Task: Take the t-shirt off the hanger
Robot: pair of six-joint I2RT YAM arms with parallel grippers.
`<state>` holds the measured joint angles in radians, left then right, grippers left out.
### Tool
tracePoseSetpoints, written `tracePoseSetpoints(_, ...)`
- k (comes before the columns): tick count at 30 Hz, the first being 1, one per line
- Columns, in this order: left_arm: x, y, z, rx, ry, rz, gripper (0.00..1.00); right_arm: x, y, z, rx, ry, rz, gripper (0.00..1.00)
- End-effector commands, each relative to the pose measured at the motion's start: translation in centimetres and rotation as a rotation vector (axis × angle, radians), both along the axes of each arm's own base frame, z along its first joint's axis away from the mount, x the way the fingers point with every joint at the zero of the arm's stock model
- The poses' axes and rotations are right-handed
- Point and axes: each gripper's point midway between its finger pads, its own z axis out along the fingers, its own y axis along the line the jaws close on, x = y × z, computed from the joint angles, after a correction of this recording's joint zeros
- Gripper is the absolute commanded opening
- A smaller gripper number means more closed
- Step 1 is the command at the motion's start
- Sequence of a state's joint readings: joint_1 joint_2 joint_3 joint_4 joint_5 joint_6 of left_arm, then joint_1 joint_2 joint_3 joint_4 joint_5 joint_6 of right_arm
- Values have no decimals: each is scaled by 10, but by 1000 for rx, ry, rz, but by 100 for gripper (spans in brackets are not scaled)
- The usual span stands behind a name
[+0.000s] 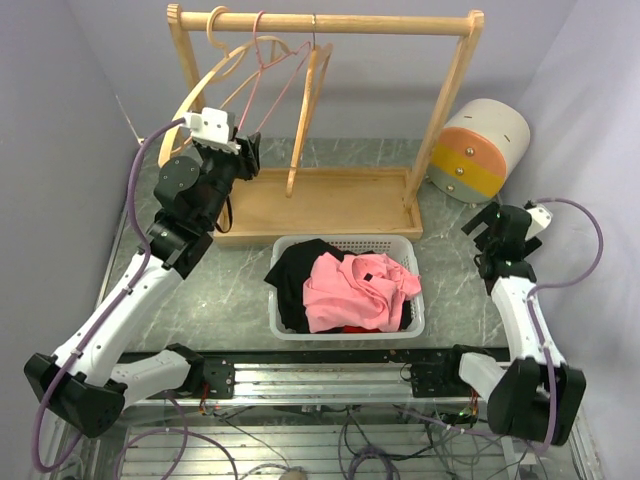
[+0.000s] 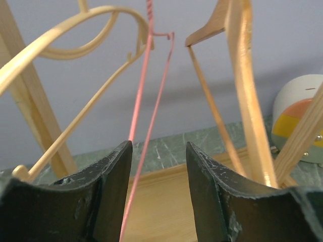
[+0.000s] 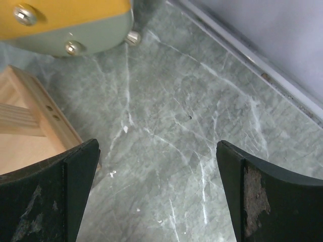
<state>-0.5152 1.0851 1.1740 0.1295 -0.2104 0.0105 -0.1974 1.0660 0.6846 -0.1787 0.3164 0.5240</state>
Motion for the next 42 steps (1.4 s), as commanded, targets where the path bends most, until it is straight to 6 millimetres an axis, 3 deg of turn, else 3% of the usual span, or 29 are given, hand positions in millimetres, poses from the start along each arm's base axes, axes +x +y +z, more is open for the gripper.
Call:
tracePoseSetpoints(1, 8, 29, 4, -90, -7, 106, 58, -9, -2, 30, -19, -134, -31, 100)
tracePoseSetpoints(6, 12, 79, -5, -221, -7, 260, 58, -21, -5, 36, -16, -141, -81, 100)
tracePoseSetpoints(11, -13, 132, -7, -276, -34, 485, 58, -21, -2, 40, -9, -160, -88, 100)
tracePoseSetpoints(16, -19, 162, -14, -227, 16, 637, 60, -23, 0, 35, 21, -150, -108, 100)
tracePoseSetpoints(23, 4, 222, -48, -278, 115, 749, 60, -24, 4, 38, 30, -158, -129, 100)
tracePoseSetpoints(25, 0, 251, -58, -312, 117, 838, 58, -25, 5, 39, 29, -159, -138, 100)
tracePoseSetpoints(27, -6, 267, -69, -328, 126, 914, 57, -25, 7, 40, 27, -162, -135, 100)
tracePoseSetpoints(37, -32, 289, -104, -392, 98, 1060, 56, -25, 27, 29, -17, -101, -140, 100)
tracePoseSetpoints(42, -23, 298, -130, -417, 124, 1083, 56, -26, 30, 26, -20, -81, -153, 100)
